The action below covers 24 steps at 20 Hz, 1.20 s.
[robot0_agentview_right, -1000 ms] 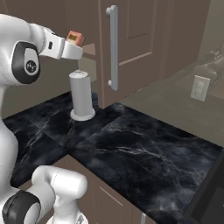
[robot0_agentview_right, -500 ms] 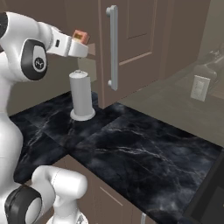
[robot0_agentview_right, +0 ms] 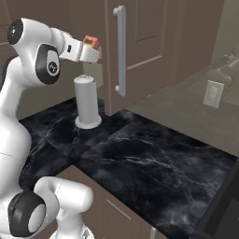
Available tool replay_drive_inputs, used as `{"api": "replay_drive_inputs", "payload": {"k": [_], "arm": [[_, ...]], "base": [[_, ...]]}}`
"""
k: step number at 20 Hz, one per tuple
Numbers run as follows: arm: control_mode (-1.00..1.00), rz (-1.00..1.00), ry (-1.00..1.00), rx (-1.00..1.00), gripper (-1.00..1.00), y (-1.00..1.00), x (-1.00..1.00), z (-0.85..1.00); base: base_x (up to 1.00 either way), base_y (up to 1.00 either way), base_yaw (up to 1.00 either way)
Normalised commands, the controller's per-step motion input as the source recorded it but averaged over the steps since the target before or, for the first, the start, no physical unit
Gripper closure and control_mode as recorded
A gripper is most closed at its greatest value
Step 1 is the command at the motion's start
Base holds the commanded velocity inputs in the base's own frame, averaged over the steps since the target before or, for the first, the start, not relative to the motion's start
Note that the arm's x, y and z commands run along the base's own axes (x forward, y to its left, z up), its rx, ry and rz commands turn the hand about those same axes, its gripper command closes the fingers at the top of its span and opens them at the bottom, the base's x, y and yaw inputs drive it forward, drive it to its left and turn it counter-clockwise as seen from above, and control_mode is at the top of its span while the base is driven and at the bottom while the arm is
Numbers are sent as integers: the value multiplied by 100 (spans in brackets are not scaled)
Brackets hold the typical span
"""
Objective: Pick up the bar soap and sponge from the sink, and place them back in the cabinet, and close the cabinet doors.
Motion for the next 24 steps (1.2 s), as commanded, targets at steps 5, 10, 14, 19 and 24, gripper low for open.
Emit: {"api": "replay_drive_inputs", "payload": {"k": [5, 10, 14, 19, 24], "arm": [[-100, 0, 0, 0, 100, 0, 46, -6], [-100, 0, 1, 0, 100, 0, 48, -2], [-100, 0, 2, 0, 100, 0, 48, -7], [-100, 0, 4, 0, 100, 0, 40, -13], [-100, 0, 5, 0, 100, 0, 37, -11]], "base": [[0, 0, 0], [0, 0, 0], [0, 0, 0], [0, 0, 0], [0, 0, 0]]}}
